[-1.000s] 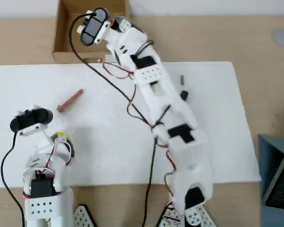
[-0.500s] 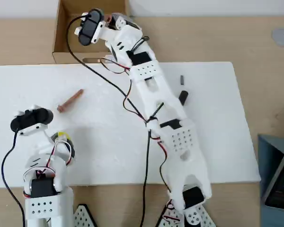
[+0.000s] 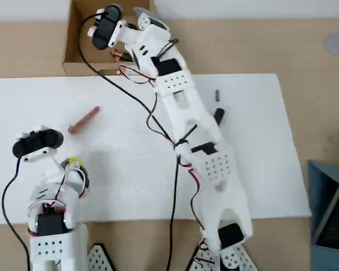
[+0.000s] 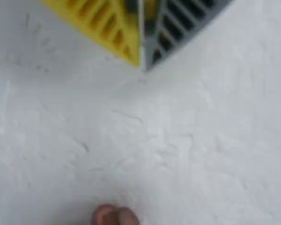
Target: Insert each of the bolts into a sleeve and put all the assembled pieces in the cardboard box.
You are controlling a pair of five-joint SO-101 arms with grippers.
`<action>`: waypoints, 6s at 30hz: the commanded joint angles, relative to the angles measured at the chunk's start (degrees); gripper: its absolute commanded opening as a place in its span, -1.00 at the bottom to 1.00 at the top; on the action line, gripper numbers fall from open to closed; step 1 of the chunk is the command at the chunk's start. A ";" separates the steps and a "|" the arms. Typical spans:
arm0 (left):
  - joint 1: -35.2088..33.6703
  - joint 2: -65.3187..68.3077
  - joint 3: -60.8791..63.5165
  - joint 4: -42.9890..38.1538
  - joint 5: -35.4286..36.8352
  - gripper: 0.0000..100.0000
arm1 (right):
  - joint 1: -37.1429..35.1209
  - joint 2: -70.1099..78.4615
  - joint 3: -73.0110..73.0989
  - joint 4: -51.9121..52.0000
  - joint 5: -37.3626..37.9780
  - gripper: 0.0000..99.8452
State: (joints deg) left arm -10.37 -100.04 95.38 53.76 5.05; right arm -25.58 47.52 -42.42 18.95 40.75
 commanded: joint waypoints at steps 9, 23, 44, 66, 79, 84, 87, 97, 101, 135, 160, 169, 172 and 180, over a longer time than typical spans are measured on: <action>-0.62 -0.48 -0.44 0.09 -0.44 -1.00 | 2.07 -8.31 -3.38 9.58 0.26 -0.99; -0.62 -0.48 -0.44 0.09 -0.53 -1.00 | 5.49 -21.32 -3.38 28.66 -0.88 -0.98; -0.62 -0.48 -0.44 0.09 -0.53 -1.00 | 11.82 -37.49 -3.30 70.68 -28.40 -0.98; -0.62 -0.48 -0.44 0.09 -0.53 -1.00 | 18.59 -37.76 13.93 83.25 -52.84 -0.97; -0.62 -0.48 -0.44 0.09 -0.53 -1.00 | 18.59 -36.62 25.63 72.44 -53.98 -0.66; -0.62 -0.48 -0.44 0.09 -0.44 -1.00 | 18.68 -31.34 25.71 71.56 -54.42 -0.66; -0.62 -0.48 -0.44 0.09 -0.44 -1.00 | 19.30 -27.56 22.90 71.03 -55.82 -0.66; -0.62 -0.48 -0.44 0.09 -0.44 -1.00 | 22.37 -14.81 12.79 71.38 -56.00 -0.66; -0.62 -0.48 -0.44 0.09 -0.44 -1.00 | 22.37 -12.35 12.35 71.30 -56.00 -0.66; -0.62 -0.48 -0.44 -0.09 -0.53 -1.00 | 22.37 -6.20 10.77 69.01 -57.49 -0.98; -0.35 -0.48 -0.53 0.09 -0.53 -1.00 | 18.86 -43.30 9.19 83.52 -57.58 -0.98; -0.26 -0.48 -0.62 0.09 -0.53 -0.99 | 19.21 -74.51 41.19 82.90 -62.77 -0.98; -0.09 -0.48 -0.70 -0.18 -0.53 -0.99 | 19.30 -83.56 48.92 82.29 -63.21 -0.98; 2.90 0.13 -7.47 2.02 -9.93 -0.99 | 19.30 -100.97 62.46 82.02 -63.30 -0.98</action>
State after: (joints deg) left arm -8.88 -100.04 93.63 54.11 -1.10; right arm -6.15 -47.87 17.54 101.23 -21.93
